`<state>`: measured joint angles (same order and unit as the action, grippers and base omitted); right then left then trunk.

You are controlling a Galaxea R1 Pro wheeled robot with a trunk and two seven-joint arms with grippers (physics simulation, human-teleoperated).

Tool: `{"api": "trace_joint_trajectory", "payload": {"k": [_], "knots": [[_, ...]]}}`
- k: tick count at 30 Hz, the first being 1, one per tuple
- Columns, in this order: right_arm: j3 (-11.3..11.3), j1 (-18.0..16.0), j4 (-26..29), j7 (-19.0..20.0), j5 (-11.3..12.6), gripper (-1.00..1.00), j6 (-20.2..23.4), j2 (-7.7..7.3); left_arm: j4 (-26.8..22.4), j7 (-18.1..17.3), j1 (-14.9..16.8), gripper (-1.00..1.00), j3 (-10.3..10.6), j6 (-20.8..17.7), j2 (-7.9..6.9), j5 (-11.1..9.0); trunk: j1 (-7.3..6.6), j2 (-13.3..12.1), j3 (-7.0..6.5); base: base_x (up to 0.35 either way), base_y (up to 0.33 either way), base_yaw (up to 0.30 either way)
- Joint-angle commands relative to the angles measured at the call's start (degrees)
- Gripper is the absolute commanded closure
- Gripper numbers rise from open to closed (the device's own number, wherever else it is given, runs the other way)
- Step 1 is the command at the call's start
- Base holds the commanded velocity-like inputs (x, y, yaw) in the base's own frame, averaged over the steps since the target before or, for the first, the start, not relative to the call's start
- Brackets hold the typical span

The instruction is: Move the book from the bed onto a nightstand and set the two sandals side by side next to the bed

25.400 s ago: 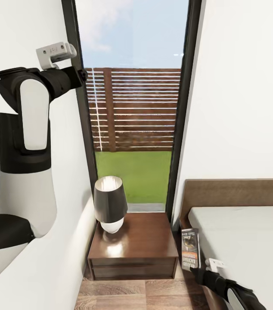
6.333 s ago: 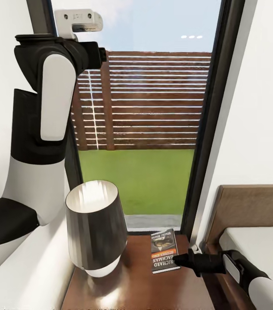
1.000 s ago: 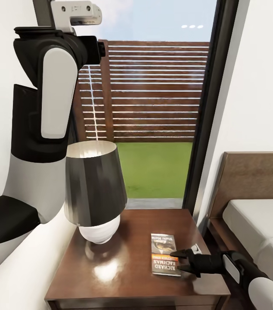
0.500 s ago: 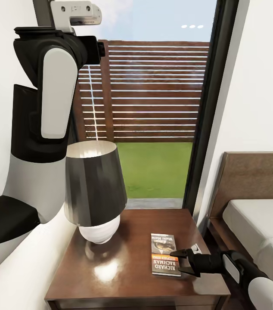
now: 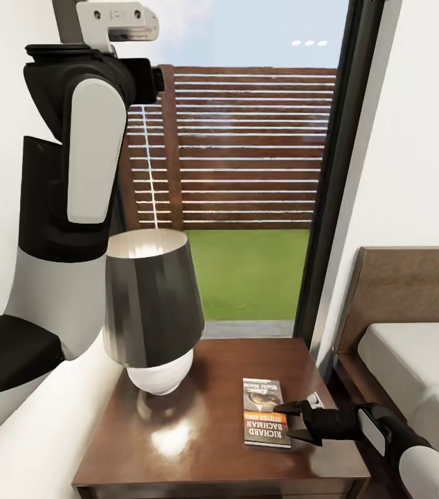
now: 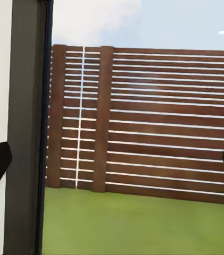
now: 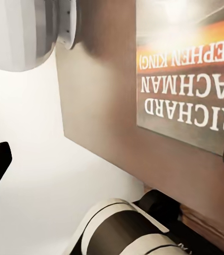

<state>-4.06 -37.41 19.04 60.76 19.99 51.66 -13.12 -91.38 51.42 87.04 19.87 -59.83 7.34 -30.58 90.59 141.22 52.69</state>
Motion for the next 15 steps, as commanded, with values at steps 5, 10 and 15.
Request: {"api": "trace_joint_trajectory", "payload": {"k": [5, 10, 15], "knots": [[-0.45, -0.03, 0.03, 0.06, 0.37, -1.0, 0.2, -0.07, -0.02, 1.38, 0.06, -1.0, 1.9, -0.17, -0.01, -0.54, -1.12, -1.99, -0.84, 0.0, 0.0, 0.0], [-0.45, -0.03, 0.03, 0.07, 0.38, -1.0, 0.19, -0.07, -0.02, 1.64, 0.06, -1.0, 2.67, -0.17, -0.03, -0.54, -2.21, -4.0, -1.73, 0.0, 0.0, 0.0], [-0.48, -0.03, 0.03, 0.07, 0.35, -1.0, 0.19, -0.07, -0.02, 1.76, 0.06, -1.0, 3.01, -0.17, -0.04, -0.54, -3.31, -6.0, -2.63, 0.0, 0.0, 0.0]]}}
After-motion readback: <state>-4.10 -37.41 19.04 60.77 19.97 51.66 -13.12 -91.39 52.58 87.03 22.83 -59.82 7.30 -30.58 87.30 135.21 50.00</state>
